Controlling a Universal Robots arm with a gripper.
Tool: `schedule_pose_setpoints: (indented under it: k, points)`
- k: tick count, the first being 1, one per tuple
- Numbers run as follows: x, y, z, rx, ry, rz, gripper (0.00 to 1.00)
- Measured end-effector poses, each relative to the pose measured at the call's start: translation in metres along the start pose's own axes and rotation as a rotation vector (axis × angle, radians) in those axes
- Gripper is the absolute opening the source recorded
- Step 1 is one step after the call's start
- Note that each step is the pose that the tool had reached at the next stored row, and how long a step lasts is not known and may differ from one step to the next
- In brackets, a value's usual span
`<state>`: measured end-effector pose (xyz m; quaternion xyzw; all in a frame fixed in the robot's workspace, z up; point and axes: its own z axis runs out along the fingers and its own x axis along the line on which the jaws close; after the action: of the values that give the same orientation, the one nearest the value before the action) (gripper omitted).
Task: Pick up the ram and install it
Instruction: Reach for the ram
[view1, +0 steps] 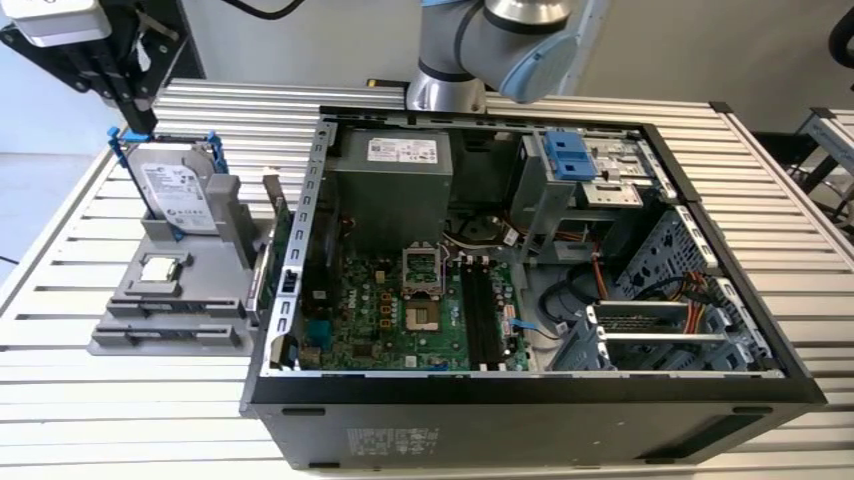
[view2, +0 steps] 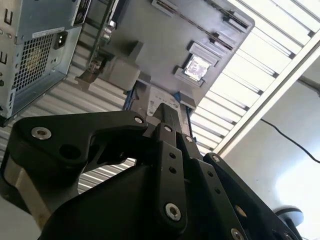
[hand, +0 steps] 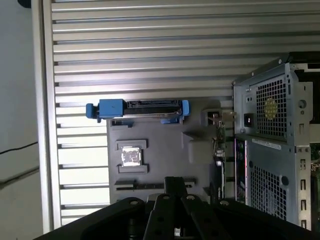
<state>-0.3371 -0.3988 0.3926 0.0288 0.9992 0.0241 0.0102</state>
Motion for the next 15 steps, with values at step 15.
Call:
schedule_pose_setpoints:
  k: [15]
  points:
    - [0.0105, -0.0006, -0.0003, 0.0000, 0.0001, -0.001, 0.00]
